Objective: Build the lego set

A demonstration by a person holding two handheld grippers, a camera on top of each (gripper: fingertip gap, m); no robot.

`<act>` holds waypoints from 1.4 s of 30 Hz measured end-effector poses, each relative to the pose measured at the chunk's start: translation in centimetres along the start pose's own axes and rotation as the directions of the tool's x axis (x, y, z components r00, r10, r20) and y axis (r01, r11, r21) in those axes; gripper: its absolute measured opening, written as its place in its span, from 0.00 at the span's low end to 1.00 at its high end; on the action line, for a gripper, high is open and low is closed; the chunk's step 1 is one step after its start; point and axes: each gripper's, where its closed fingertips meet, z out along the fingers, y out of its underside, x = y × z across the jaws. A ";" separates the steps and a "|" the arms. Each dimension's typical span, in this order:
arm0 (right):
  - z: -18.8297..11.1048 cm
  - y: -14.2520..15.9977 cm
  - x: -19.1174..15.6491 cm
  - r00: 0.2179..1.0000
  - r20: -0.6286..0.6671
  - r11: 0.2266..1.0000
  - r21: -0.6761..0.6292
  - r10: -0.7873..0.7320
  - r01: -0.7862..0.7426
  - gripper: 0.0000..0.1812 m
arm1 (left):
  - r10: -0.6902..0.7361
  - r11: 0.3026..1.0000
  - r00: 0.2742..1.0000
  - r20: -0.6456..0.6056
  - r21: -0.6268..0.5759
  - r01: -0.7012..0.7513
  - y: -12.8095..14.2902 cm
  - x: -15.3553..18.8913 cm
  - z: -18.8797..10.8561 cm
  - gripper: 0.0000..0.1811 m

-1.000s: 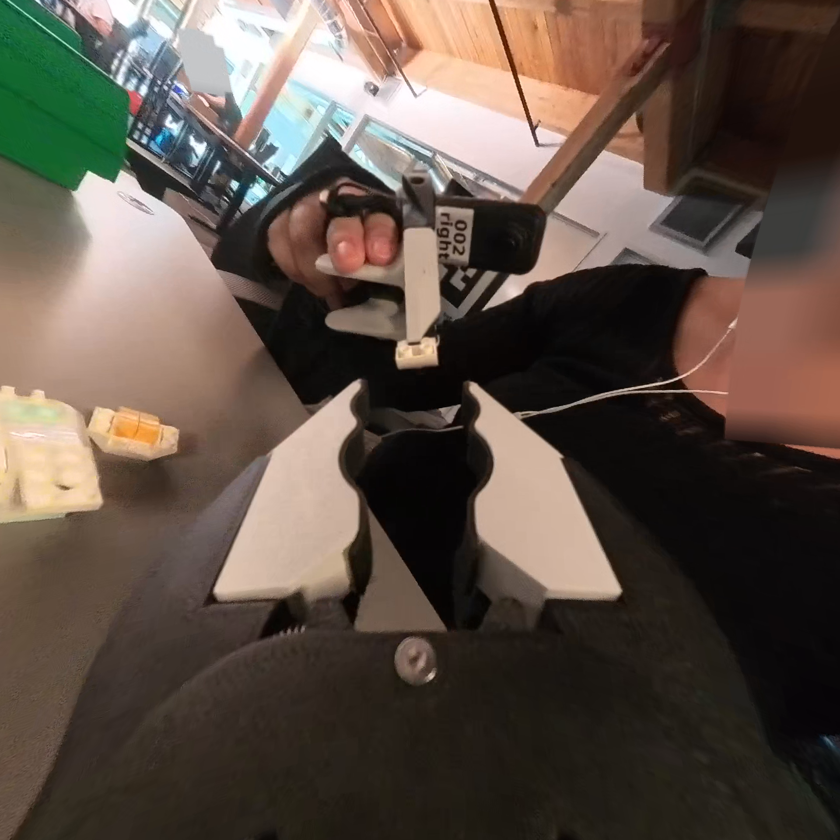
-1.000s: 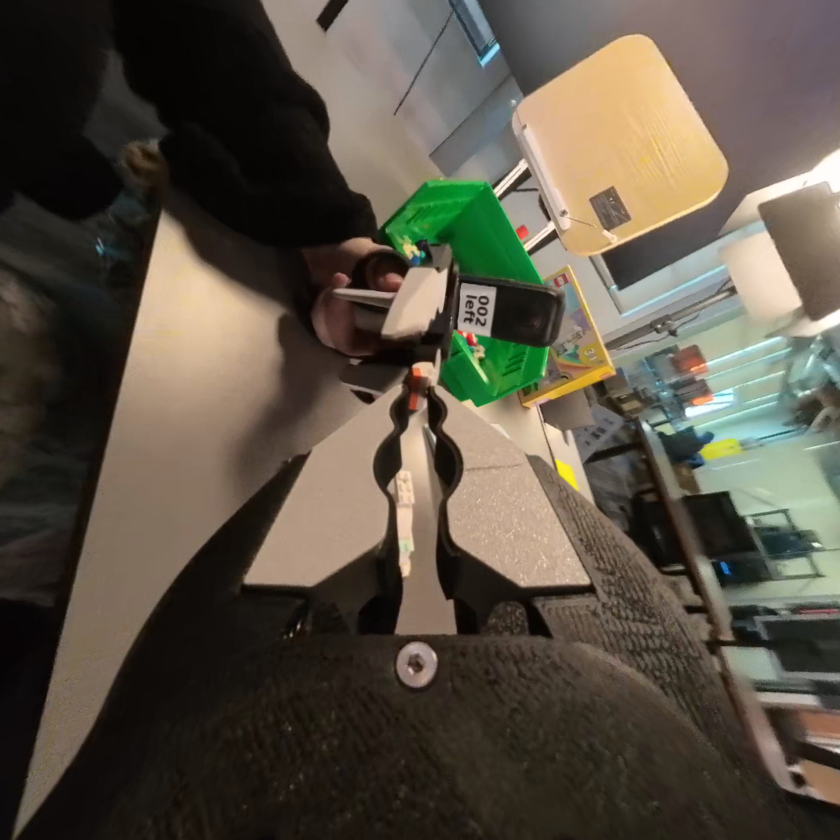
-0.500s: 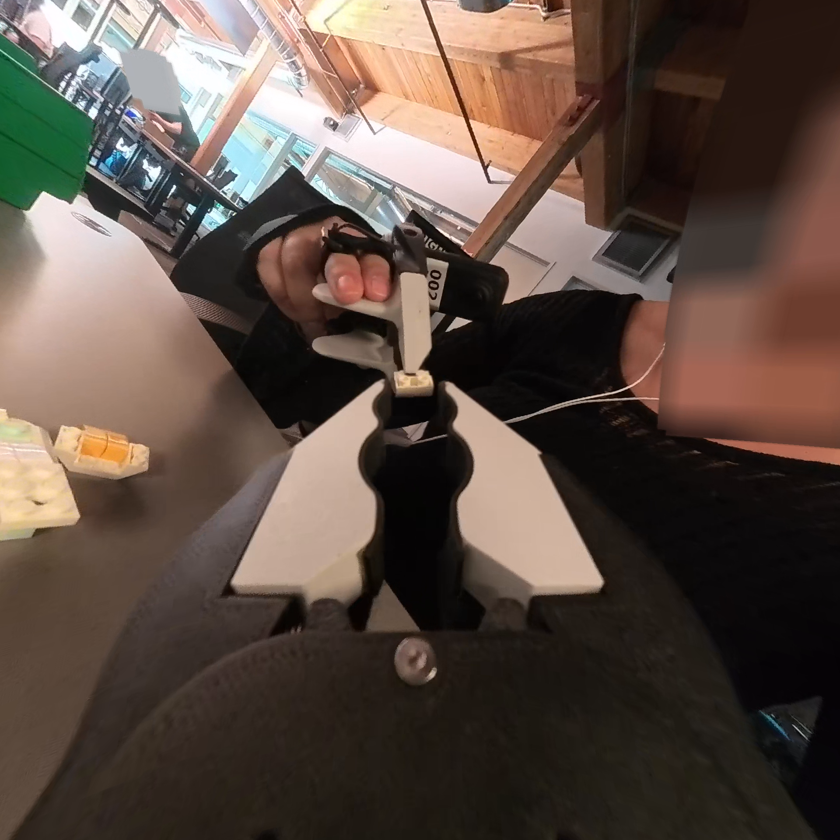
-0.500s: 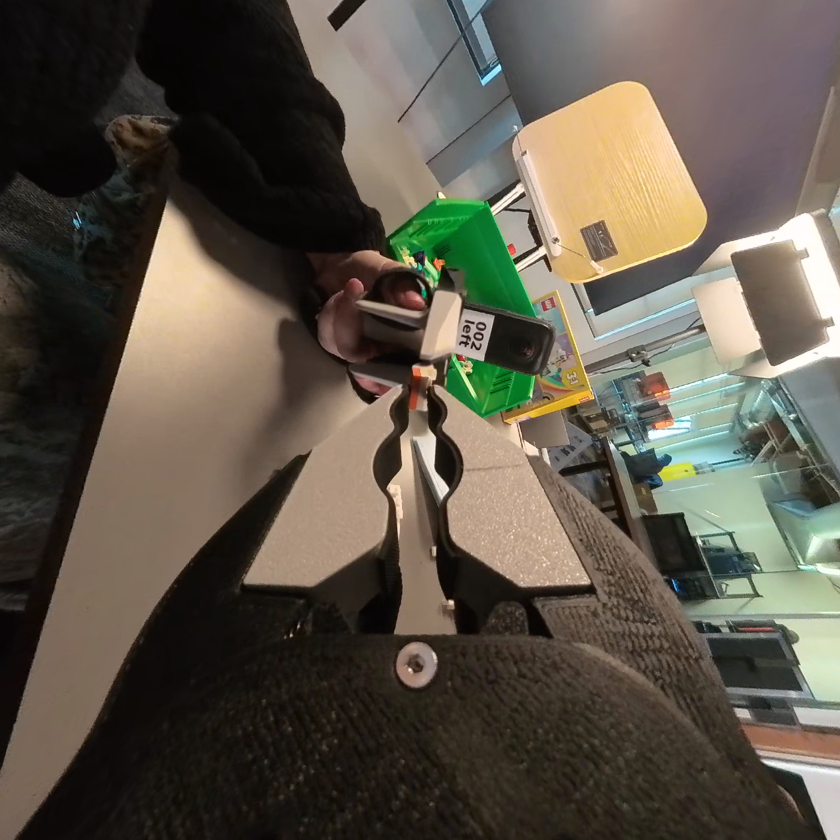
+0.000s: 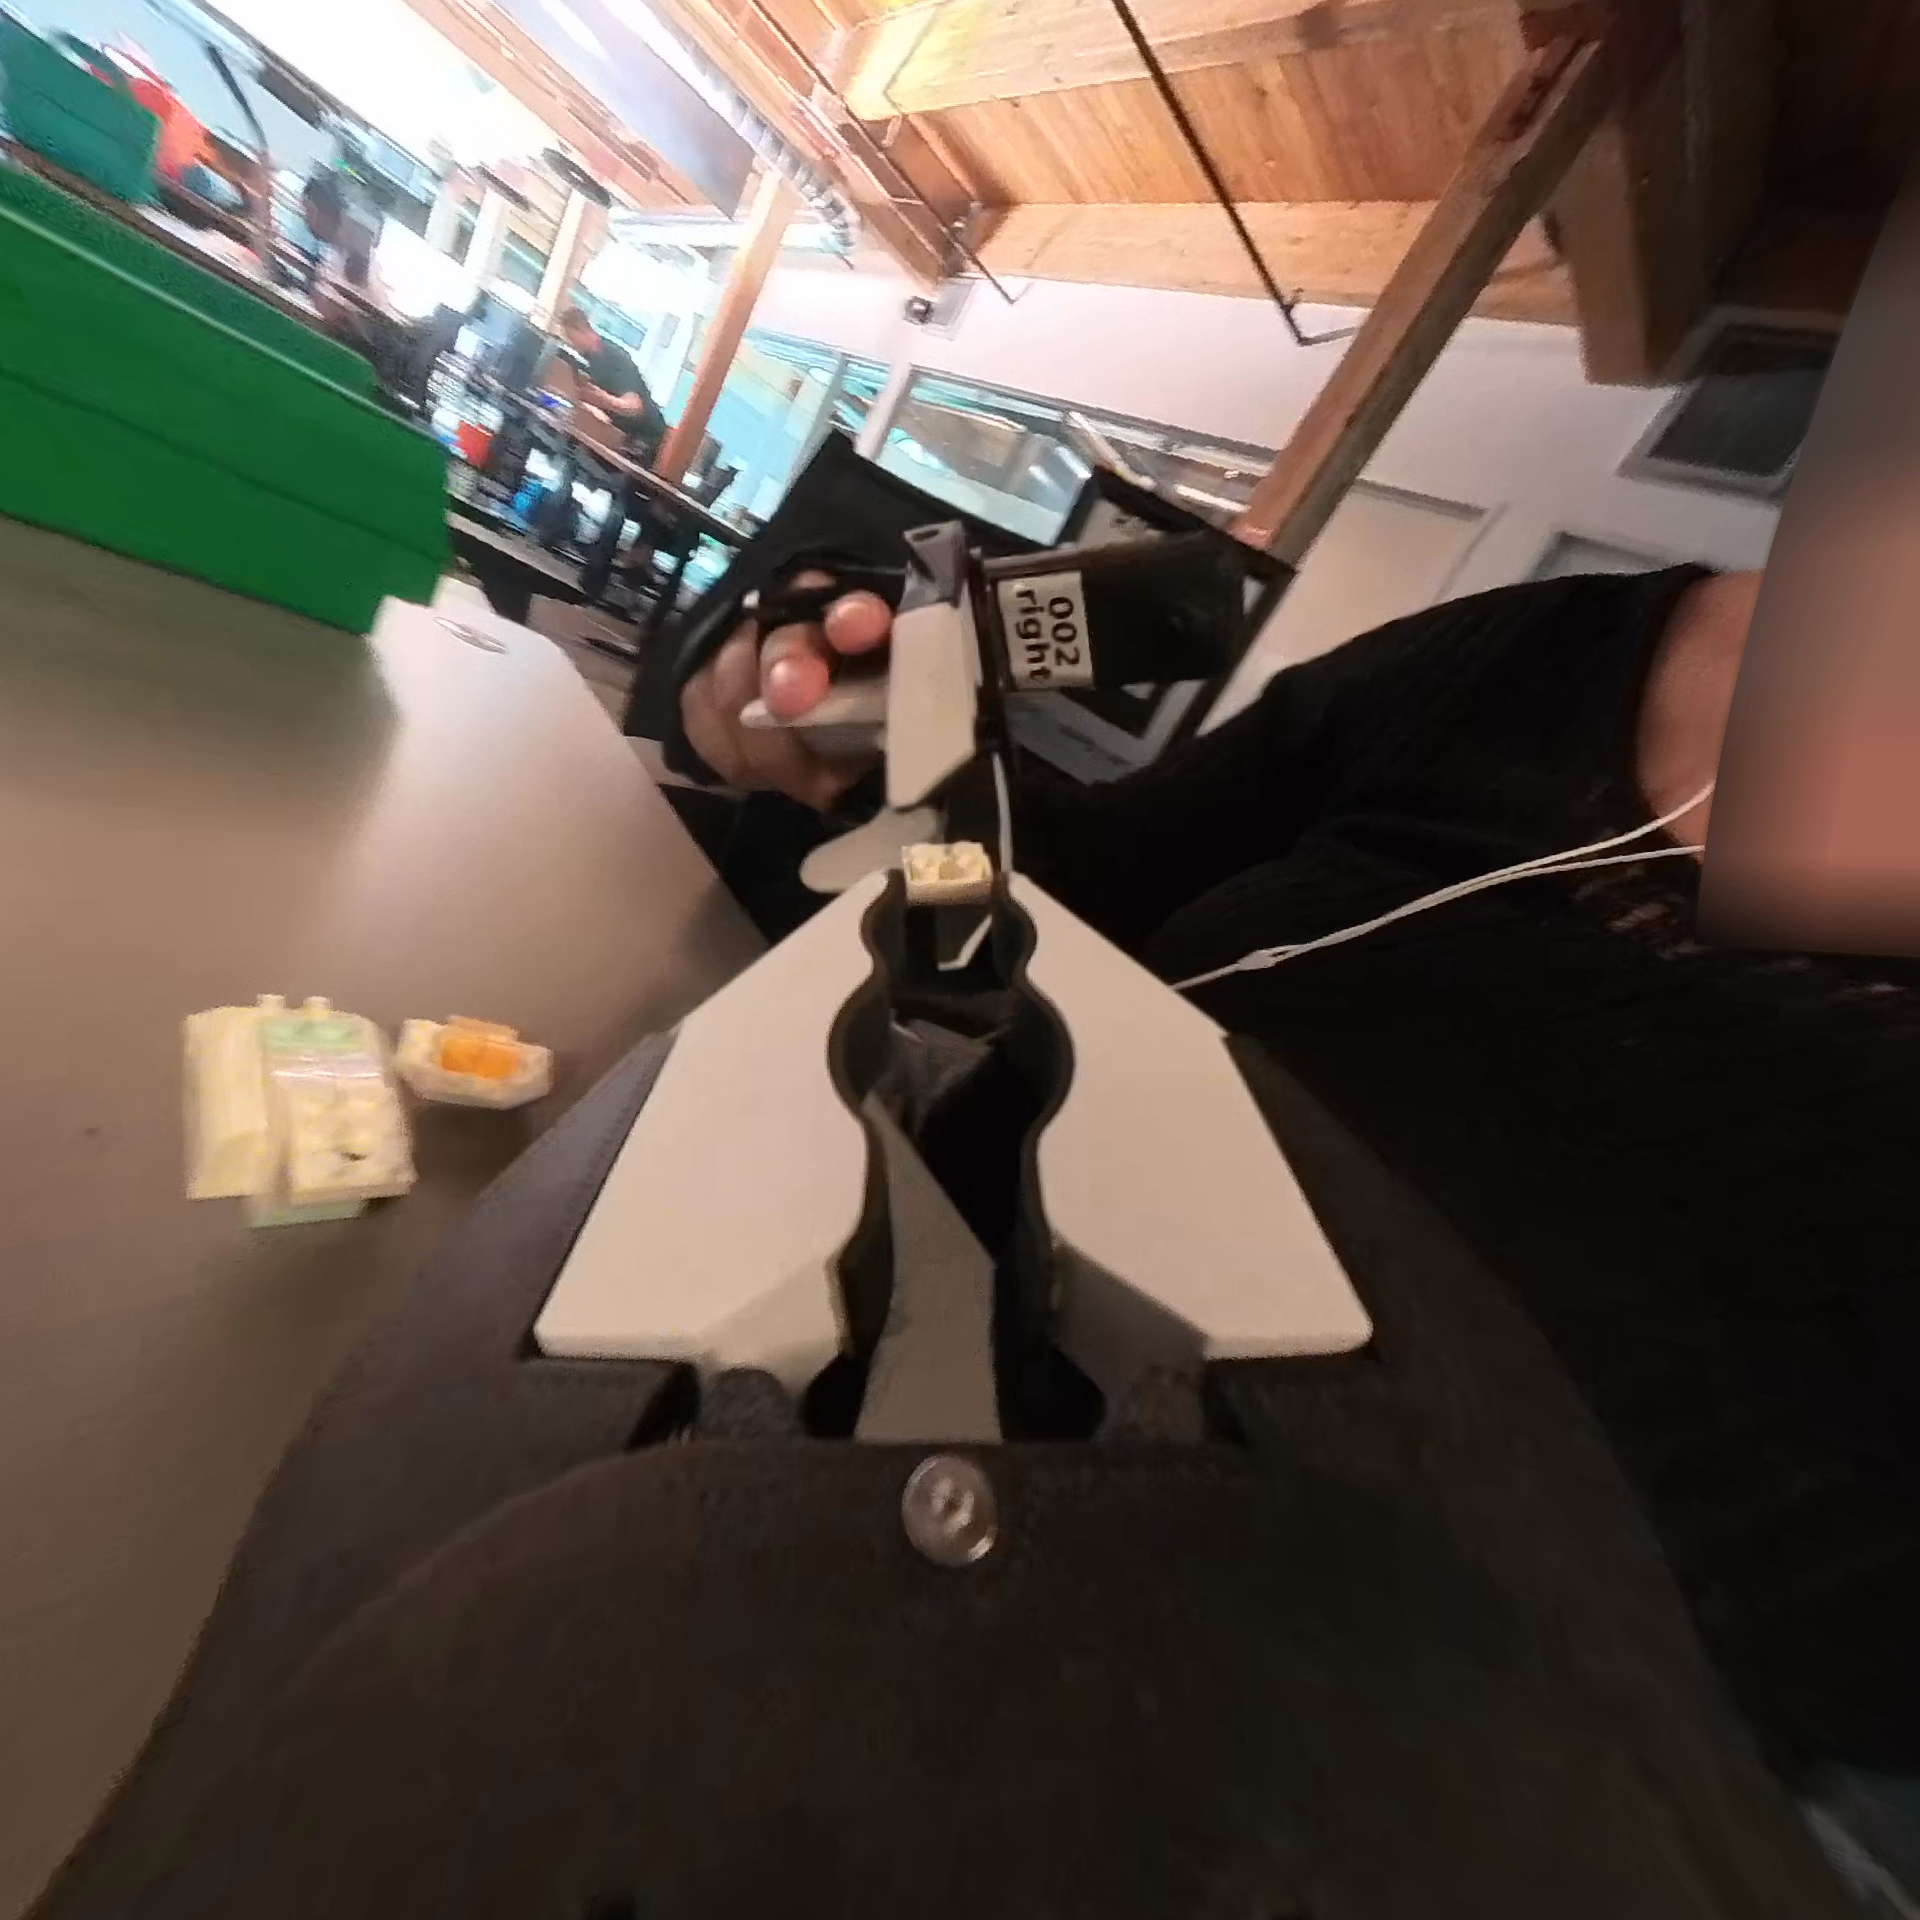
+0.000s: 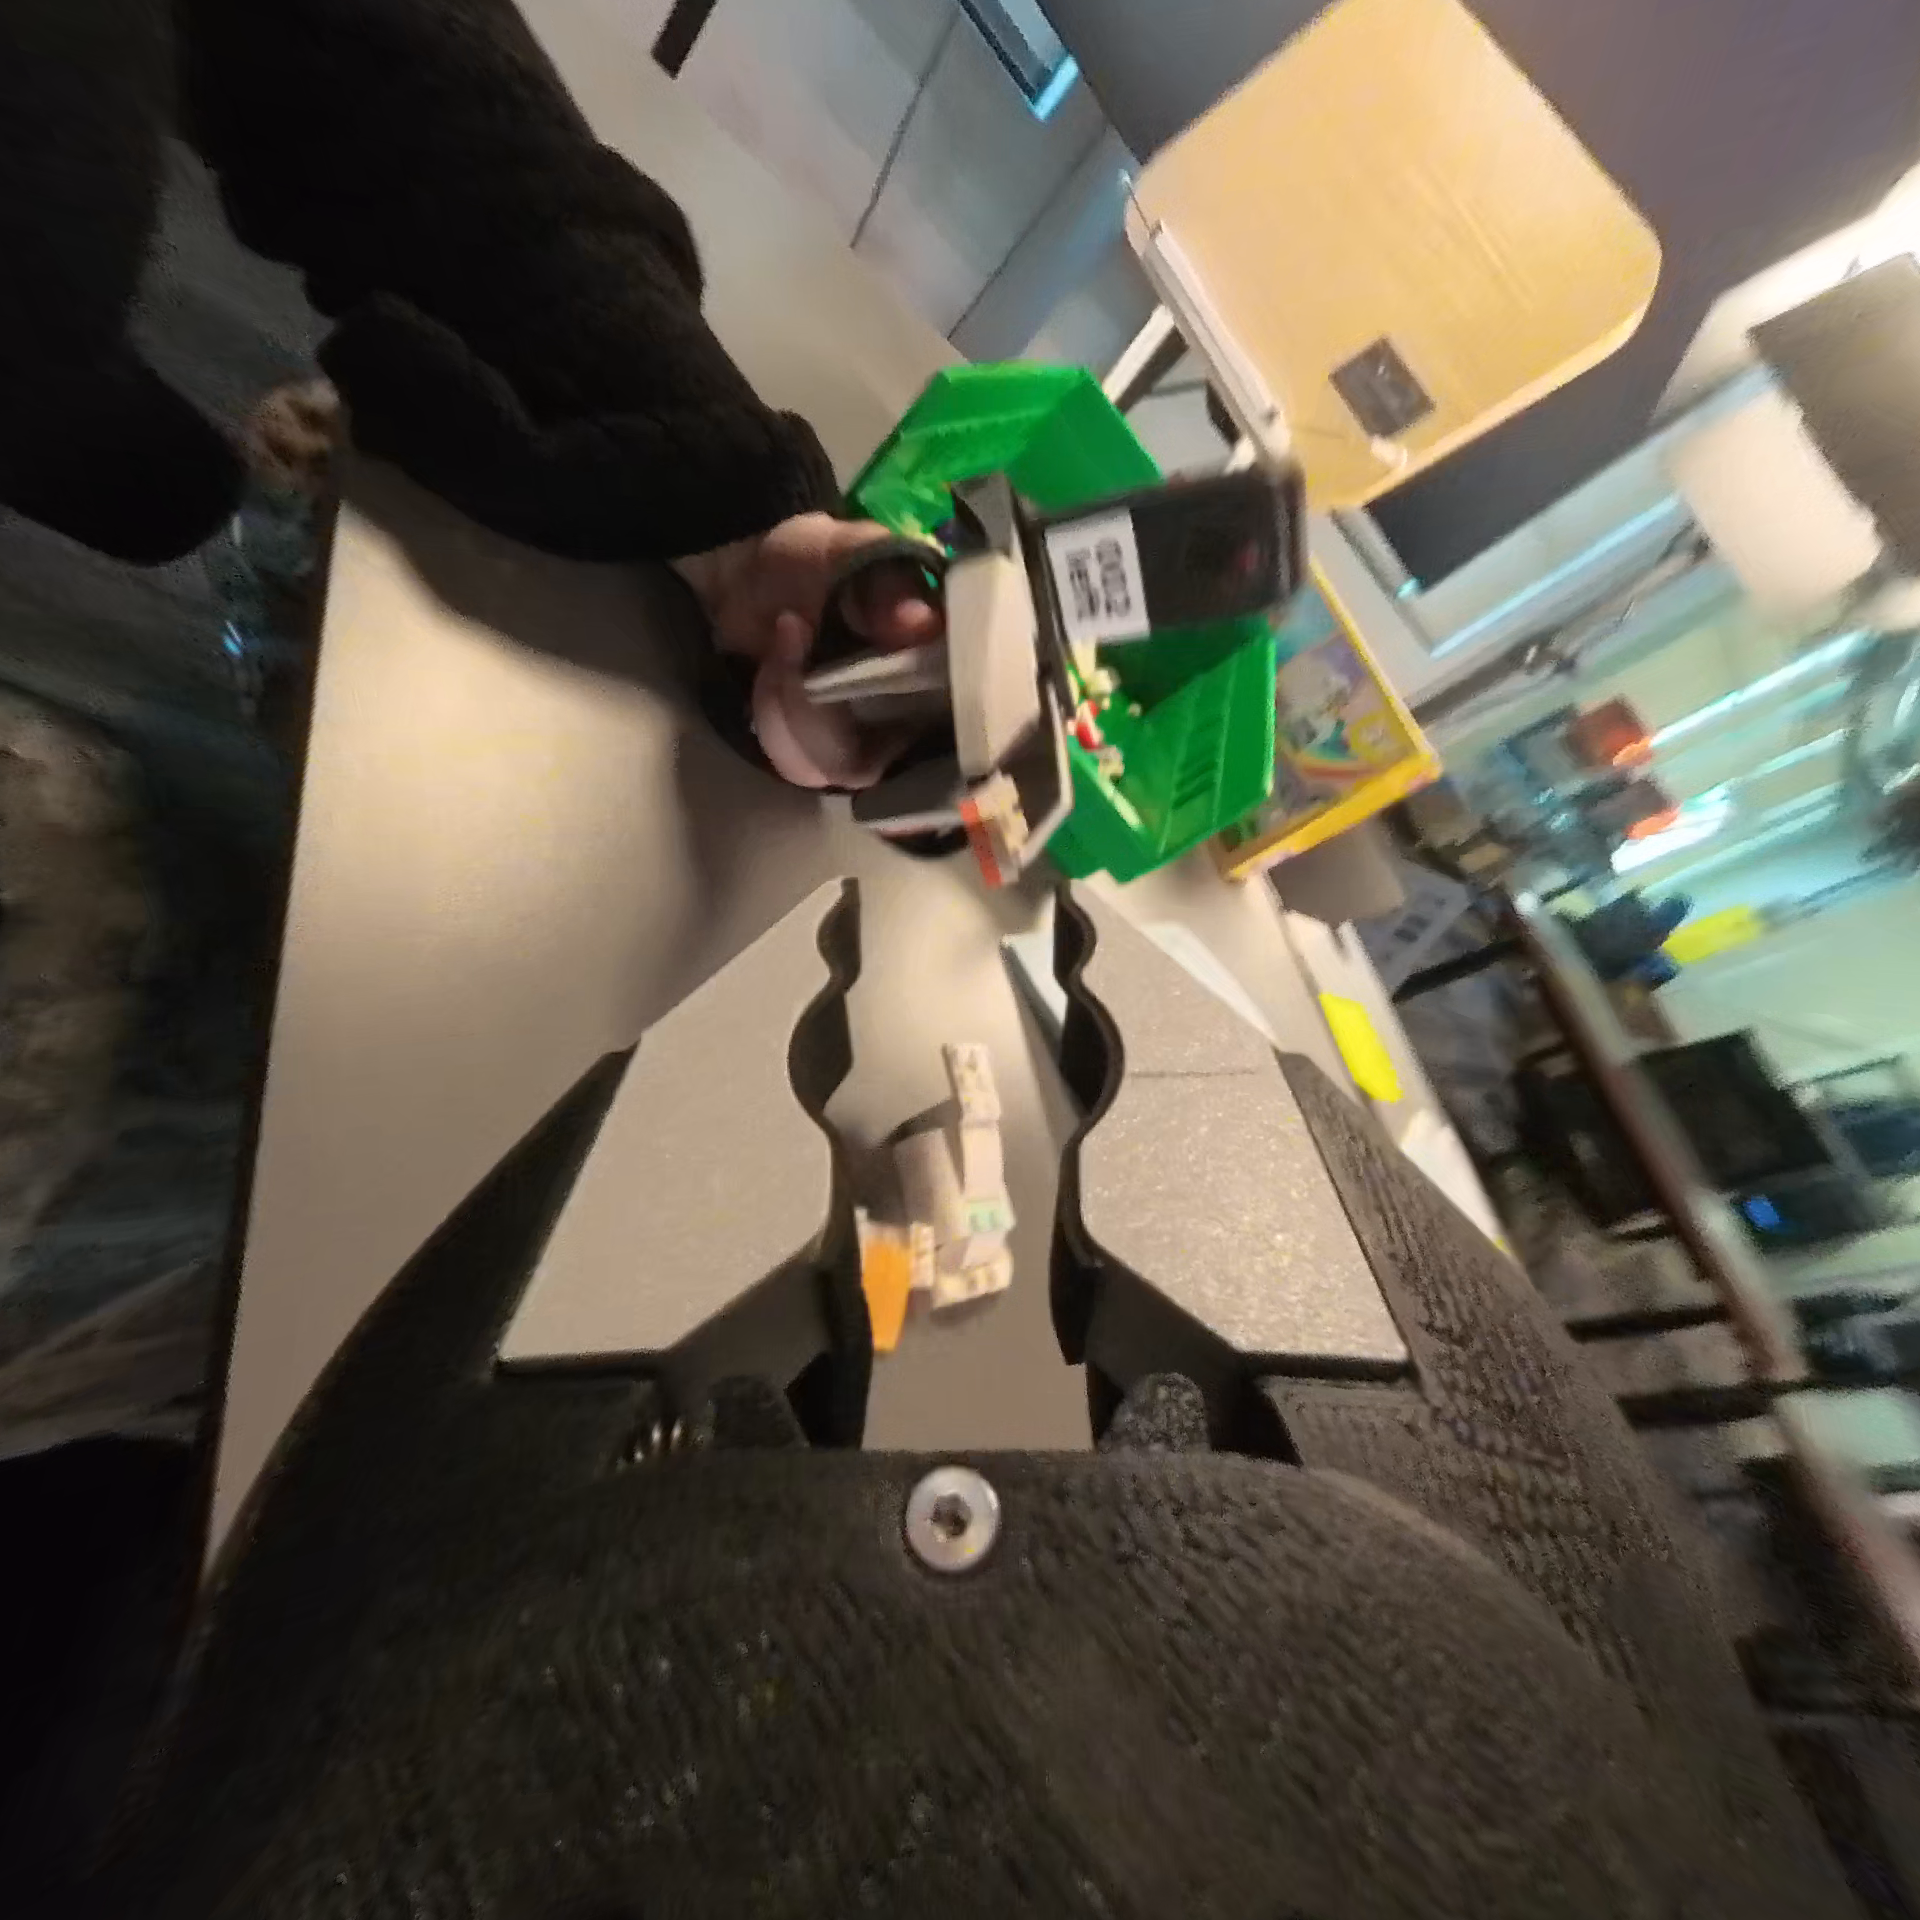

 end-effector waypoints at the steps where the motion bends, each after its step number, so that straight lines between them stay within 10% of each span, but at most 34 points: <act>1: -0.3 0.8 0.3 0.998 0.002 0.998 -0.005 0.067 -0.067 0.20 | 0.042 0.999 0.998 0.041 0.004 -0.042 -0.2 -0.4 -0.2 0.08; 10: -2.4 10.3 -0.7 0.792 0.123 0.796 -0.206 0.598 -0.569 0.22 | 0.397 0.917 0.864 0.309 -0.168 -0.361 0.4 -2.8 -0.6 0.09; 20: -0.3 12.1 -2.9 0.734 0.222 0.745 -0.406 0.642 -0.529 0.23 | 0.476 0.877 0.796 0.375 -0.265 -0.400 0.8 -4.0 -0.9 0.09; 42: 2.0 8.4 -2.5 0.730 0.253 0.771 -0.271 0.635 -0.576 0.18 | 0.537 0.818 0.749 0.388 -0.456 -0.350 3.1 -5.7 -1.0 0.09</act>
